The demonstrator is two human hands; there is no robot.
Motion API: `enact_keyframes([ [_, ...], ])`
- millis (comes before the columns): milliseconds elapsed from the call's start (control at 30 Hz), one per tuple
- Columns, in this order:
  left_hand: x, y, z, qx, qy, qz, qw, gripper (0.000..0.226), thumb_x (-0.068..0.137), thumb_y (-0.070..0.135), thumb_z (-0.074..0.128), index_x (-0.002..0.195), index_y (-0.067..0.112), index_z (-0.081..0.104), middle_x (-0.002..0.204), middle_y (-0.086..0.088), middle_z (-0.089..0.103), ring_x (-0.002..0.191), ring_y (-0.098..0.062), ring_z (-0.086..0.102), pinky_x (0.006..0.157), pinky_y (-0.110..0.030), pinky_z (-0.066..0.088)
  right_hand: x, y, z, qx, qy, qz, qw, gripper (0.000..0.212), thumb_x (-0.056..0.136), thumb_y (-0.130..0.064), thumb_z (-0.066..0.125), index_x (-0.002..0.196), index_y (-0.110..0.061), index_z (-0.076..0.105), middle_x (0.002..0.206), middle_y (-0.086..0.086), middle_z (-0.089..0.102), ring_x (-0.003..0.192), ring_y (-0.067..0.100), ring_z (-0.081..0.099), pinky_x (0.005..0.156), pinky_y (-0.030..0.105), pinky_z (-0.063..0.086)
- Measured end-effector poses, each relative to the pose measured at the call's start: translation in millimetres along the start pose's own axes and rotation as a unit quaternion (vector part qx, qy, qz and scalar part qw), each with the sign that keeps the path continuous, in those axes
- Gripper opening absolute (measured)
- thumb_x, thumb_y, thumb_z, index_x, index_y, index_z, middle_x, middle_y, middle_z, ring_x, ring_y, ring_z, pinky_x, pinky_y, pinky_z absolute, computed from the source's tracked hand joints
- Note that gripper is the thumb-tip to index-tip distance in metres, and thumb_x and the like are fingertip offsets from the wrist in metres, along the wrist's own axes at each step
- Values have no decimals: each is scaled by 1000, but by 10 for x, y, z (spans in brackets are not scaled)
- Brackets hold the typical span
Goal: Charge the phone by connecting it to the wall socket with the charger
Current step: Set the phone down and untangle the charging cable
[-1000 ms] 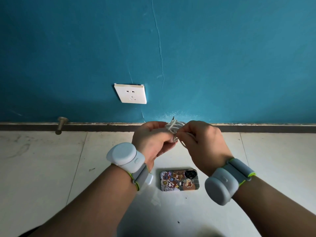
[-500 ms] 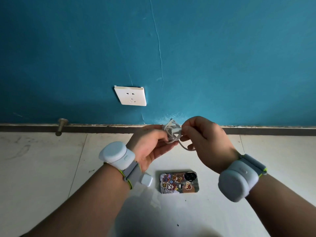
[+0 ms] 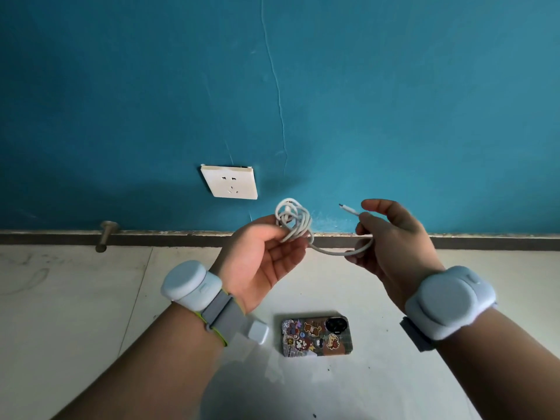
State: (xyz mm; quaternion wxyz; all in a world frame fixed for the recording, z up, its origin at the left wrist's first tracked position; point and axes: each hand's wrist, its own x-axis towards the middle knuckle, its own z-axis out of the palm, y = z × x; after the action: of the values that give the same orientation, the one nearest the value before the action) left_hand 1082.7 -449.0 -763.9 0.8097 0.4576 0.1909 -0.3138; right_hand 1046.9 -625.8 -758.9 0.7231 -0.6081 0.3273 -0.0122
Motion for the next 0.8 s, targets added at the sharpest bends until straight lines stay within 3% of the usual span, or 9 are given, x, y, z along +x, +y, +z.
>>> enact_keyframes([
  [100,-12,-2,9,22,3,2,1000,27,92,-3,42,100,1,67,83,-19,74,63,-19,72,55,-25,58,-27,-8,20,20,-4,29,999,10,93,-20,60,103,-19,61,76,4,66,45,15,52,53,31,54],
  [233,-24,-21,23,53,11,-6,999,28,92,1,45,88,5,73,83,-16,75,62,-17,72,54,-25,59,-78,-49,24,73,-95,76,990,15,89,-25,65,100,-14,70,76,3,71,51,14,57,50,27,48],
  [367,-22,-7,9,66,27,-21,997,36,91,9,48,73,6,79,80,-11,76,57,-14,69,50,-24,57,-90,-24,40,3,-98,81,992,22,91,-29,64,96,-9,72,72,5,70,51,16,57,48,28,46],
  [467,-21,-13,19,60,26,-31,997,40,91,11,47,68,6,79,76,-11,75,57,-15,69,50,-24,57,-81,2,59,32,-139,117,983,35,89,-45,61,99,-13,71,81,5,72,59,19,61,54,30,46],
  [567,-26,-32,44,53,24,-31,998,41,92,12,46,65,7,77,73,-13,74,56,-16,69,49,-25,57,-112,-4,69,35,-225,125,966,49,73,-59,66,99,-17,73,92,4,73,73,19,64,62,32,48],
  [667,-26,-38,43,64,28,-26,997,37,92,16,48,70,10,76,77,-11,75,58,-17,69,51,-25,58,-147,49,82,-51,-253,28,966,34,63,-33,76,95,-20,75,93,4,73,76,19,62,63,33,49],
  [800,-38,-72,44,110,26,-28,993,26,93,17,48,87,10,72,82,-10,76,60,-16,69,53,-26,57,-145,153,134,-159,-183,-54,969,22,68,-12,82,86,-25,76,79,-3,75,58,14,53,57,29,47],
])
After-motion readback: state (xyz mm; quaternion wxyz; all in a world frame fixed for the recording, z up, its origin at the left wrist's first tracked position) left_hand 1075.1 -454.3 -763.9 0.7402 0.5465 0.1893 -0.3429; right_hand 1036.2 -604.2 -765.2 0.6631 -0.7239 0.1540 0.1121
